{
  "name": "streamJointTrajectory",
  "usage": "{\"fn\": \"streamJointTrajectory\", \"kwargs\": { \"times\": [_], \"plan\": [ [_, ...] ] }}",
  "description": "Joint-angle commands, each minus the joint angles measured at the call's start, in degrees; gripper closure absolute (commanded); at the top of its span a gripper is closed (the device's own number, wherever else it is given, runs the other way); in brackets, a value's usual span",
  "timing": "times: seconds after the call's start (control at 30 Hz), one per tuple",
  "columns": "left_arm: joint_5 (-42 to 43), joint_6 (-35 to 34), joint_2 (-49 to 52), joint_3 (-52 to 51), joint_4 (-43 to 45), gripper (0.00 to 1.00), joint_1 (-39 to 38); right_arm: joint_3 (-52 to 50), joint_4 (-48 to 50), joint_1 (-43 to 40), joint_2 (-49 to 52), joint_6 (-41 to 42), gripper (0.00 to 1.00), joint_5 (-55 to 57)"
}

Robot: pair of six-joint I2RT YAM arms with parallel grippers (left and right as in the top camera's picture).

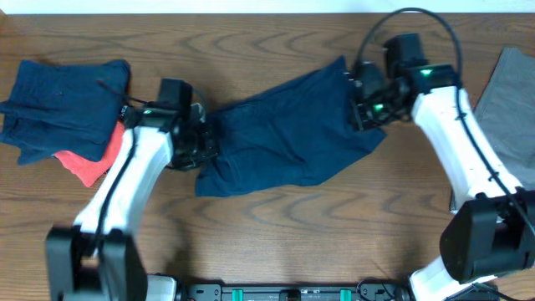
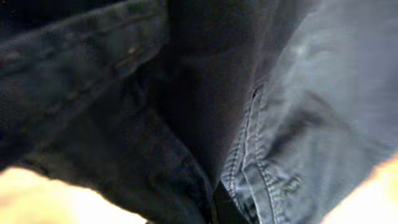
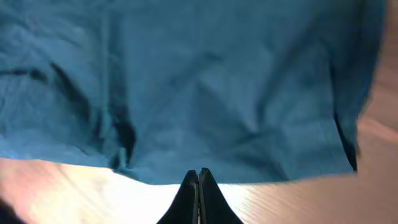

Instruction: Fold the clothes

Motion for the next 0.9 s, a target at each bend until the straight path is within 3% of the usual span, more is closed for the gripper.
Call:
{"fn": "streamJointTrajectory", "kwargs": {
  "times": [0.0, 0.3, 0.57, 0.77, 0.87],
  "plan": [
    [0.55, 1.29, -4.48, 0.48, -1.40, 0.94, 0.07, -0.22, 0.44, 4.83, 1.46, -2.03, 0.99, -3.98],
    [0.55, 1.97, -12.63, 0.66, -2.05, 0.94, 0.31, -0.24, 3.30, 17.86, 12.04, -1.18, 0.99, -4.48],
    [0.63, 1.68, -14.01, 3.37, -4.20, 0.94, 2.34, -0.24, 17.14, 28.09, 23.21, 6.01, 0.99, -8.41],
    [0.81, -0.57, -14.01, 3.63, -0.87, 0.94, 2.43, -0.07, 23.12, 35.95, 24.26, 9.64, 0.99, -8.44],
    [0.83, -1.84, -14.01, 3.63, 1.22, 0.94, 2.43, 0.63, 22.84, 37.86, 22.84, 12.74, 0.99, -2.93]
  ]
}}
